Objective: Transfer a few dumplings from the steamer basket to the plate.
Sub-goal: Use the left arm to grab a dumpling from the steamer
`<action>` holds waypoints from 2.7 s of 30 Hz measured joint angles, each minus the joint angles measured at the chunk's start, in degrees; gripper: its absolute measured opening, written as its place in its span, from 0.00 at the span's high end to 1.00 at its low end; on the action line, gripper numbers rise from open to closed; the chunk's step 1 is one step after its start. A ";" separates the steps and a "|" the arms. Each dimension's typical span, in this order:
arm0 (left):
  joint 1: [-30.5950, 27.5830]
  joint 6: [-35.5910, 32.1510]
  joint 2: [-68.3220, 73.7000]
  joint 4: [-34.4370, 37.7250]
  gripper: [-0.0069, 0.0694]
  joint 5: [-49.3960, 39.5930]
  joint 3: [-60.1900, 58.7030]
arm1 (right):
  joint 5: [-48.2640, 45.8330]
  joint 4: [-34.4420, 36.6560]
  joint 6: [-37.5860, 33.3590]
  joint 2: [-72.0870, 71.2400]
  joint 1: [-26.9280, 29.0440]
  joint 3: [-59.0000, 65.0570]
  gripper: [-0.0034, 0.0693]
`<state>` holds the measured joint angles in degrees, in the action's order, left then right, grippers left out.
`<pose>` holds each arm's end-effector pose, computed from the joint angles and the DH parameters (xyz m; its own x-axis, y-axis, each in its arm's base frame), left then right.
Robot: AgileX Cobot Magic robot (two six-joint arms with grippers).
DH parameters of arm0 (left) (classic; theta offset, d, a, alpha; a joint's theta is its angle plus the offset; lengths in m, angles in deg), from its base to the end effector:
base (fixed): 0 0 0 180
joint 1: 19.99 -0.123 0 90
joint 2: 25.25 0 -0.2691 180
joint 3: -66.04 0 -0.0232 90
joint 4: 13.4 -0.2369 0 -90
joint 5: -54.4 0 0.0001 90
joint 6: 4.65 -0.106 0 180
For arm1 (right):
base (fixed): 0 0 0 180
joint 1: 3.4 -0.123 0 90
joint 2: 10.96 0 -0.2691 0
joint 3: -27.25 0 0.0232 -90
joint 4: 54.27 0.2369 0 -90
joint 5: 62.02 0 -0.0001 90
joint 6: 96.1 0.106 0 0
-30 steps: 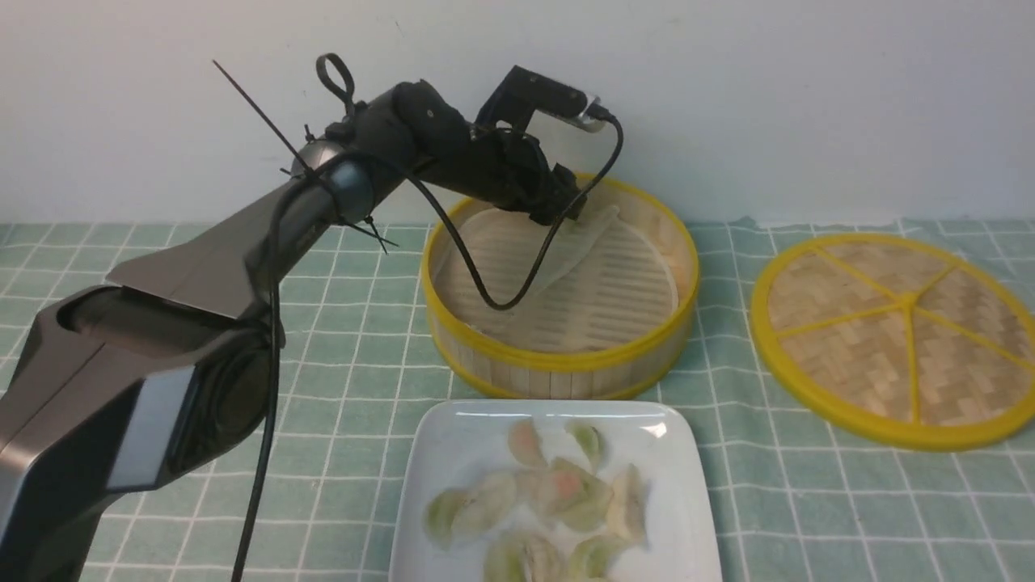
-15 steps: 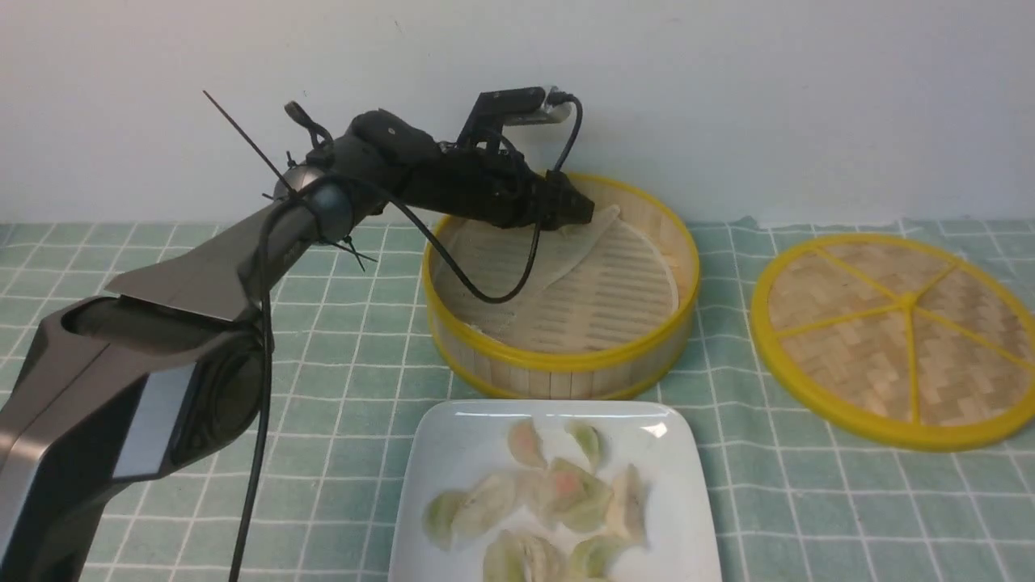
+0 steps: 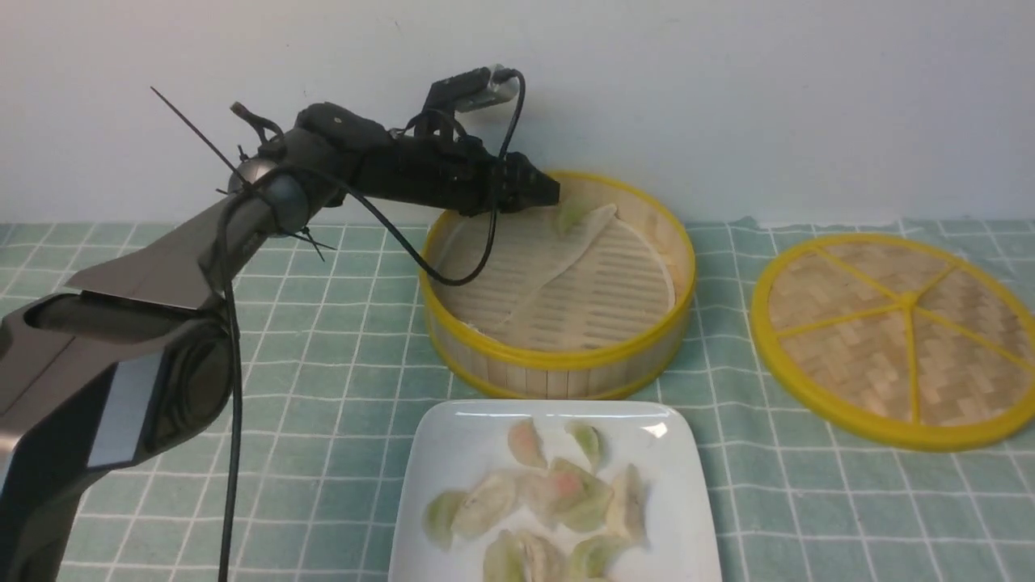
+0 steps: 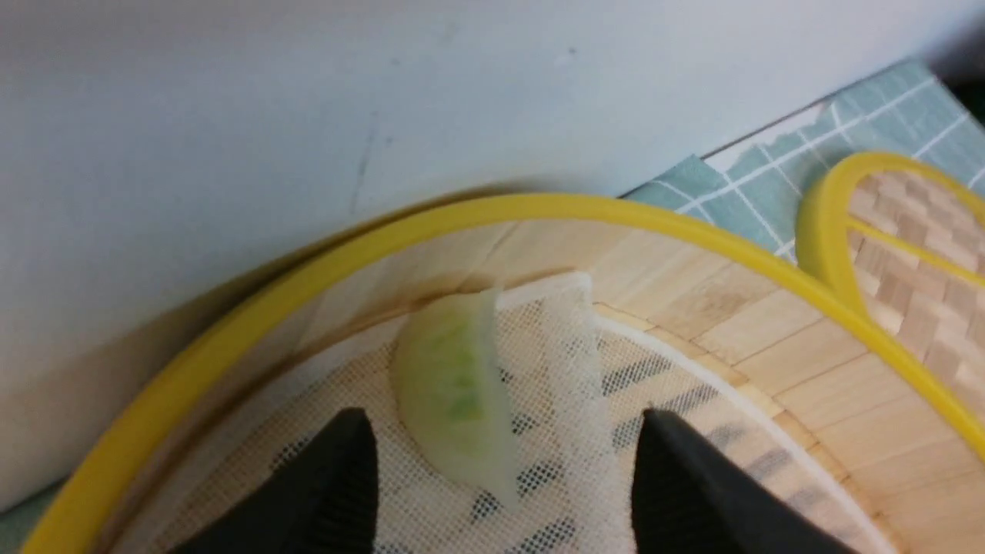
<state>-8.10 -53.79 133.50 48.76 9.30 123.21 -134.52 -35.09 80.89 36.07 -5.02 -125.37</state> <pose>0.5282 -0.1791 0.1463 -0.6293 0.0762 -0.7734 0.6091 0.6664 -0.4300 0.0938 0.0359 0.3225 -0.8376 0.0254 -0.5458 -0.1592 0.9443 0.2882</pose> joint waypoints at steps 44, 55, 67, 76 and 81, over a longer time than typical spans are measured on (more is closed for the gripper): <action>3.50 -0.18 -7.79 -21.73 0.92 -1.71 0.13 | 0.00 1.18 -0.36 0.00 0.00 0.00 0.97; 3.51 0.41 -10.01 -23.58 0.92 -8.82 0.26 | 0.00 1.06 -0.46 0.00 0.00 0.00 0.97; 6.26 -9.64 -4.06 -27.59 0.43 -0.89 0.26 | 0.00 1.11 -0.62 0.00 0.00 0.00 0.97; 7.40 -8.47 -1.03 -34.05 0.14 5.48 0.61 | 0.00 1.06 -0.62 0.00 0.00 0.00 0.97; 7.40 -3.72 -0.97 -35.08 0.27 5.01 0.61 | 0.00 1.11 -0.62 0.00 0.00 0.00 0.97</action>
<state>-0.70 -57.50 132.53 13.69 14.31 123.81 -134.52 -33.98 80.26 36.07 -5.02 -125.37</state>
